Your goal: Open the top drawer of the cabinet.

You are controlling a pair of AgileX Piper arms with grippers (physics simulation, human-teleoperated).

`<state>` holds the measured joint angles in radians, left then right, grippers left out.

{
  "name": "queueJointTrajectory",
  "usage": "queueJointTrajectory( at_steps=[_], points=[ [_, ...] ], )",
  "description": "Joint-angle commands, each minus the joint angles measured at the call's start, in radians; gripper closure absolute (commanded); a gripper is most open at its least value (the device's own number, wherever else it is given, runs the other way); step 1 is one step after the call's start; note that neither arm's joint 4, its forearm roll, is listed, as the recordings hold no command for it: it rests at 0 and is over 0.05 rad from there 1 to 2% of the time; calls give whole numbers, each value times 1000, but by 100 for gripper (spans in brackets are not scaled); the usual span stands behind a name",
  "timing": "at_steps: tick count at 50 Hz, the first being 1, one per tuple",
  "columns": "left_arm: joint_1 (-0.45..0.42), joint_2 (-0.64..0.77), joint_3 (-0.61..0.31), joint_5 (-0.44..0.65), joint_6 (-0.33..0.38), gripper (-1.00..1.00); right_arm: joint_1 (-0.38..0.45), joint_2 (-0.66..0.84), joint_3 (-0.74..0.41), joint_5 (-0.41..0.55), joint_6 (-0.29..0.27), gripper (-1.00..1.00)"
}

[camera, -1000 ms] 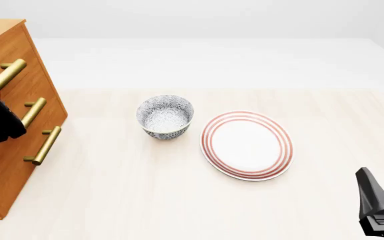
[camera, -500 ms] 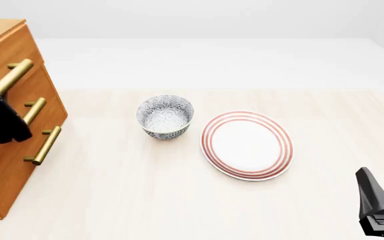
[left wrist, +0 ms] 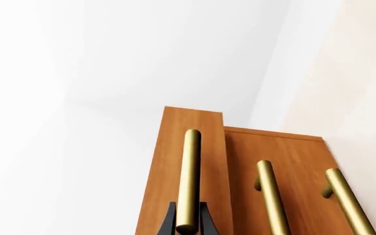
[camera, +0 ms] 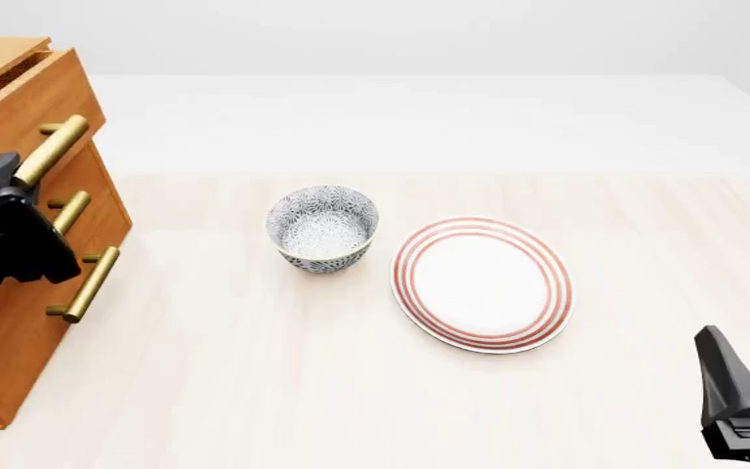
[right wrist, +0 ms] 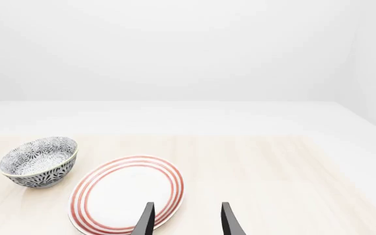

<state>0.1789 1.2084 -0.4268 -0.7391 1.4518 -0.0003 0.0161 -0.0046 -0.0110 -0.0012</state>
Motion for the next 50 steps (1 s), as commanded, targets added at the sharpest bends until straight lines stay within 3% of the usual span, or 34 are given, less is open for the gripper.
queueJointTrajectory(
  at_steps=[1, 50],
  points=[
    [-21, -33, 57, 15, -34, 100, 0, 4, 1, -5, 0, -100],
    [-177, -108, 78, 54, -54, 100, -1, 2, 1, -4, 0, -100]
  ],
)
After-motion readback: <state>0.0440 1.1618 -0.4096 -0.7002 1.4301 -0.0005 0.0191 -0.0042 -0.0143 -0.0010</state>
